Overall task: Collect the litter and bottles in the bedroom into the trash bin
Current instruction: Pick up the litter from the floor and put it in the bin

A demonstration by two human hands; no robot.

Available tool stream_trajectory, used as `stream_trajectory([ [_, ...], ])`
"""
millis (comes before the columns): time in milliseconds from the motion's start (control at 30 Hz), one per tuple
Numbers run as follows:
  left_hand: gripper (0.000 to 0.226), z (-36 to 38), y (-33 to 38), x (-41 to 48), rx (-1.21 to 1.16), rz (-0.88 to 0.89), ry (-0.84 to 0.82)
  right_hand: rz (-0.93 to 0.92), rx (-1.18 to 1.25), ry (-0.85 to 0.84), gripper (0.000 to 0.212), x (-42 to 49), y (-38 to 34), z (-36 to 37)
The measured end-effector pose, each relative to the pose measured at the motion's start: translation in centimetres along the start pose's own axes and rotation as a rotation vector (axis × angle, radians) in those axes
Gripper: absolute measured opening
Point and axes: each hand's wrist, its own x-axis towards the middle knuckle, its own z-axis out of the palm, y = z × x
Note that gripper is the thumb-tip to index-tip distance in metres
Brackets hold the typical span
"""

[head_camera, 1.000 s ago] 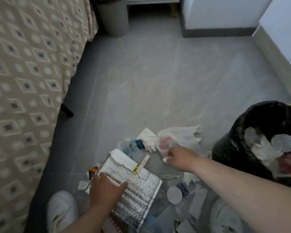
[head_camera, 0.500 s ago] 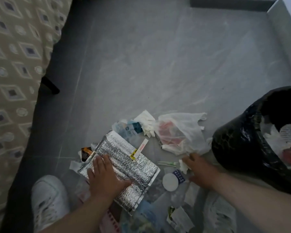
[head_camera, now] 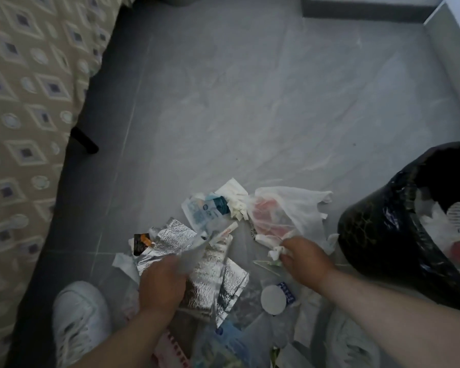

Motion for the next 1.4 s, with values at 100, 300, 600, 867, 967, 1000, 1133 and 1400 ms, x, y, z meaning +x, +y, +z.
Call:
stream_trajectory([
  [100, 0.016, -1.6, 0.3, 0.7, -0.045, -0.013, 0.018, -0.036, 0.134, 0.076, 0.02, 0.8, -2.2, -1.9],
  [300, 0.005, -6.5, 1.7, 1.1, -0.159, 0.01, 0.086, -0.09, 0.179, 0.133, 0.022, 1.5, -6.3, -6.8],
  [600, 0.012, -14.8, 8.3, 1.8, -0.363, 0.053, 0.131, -0.146, 0.236, 0.233, 0.017, -1.9, -8.4, -14.6],
  [867, 0.02, -22.2, 18.3, -0.8, -0.341, 0.27, 0.256, -0.181, 0.263, 0.482, 0.015, -8.8, -6.6, -25.6],
  [967, 0.019, -24.5, 22.6, -2.2, -0.37, 0.34, 0.292, -0.116, 0.316, 0.634, 0.018, -11.6, -4.3, -29.4],
  [1000, 0.021, -25.5, 24.4, -2.7, -0.378, 0.371, 0.311, -0.086, 0.341, 0.698, 0.016, -12.6, -3.1, -30.8],
  [1133, 0.027, -28.8, 32.3, -5.2, -0.439, 0.528, 0.353, 0.013, 0.289, 0.842, 0.01, -16.4, 1.5, -34.8],
  [1400, 0.024, -26.5, 45.9, -10.2, -0.64, 0.783, 0.195, 0.221, 0.295, 0.904, 0.022, -20.9, 9.2, -37.4],
])
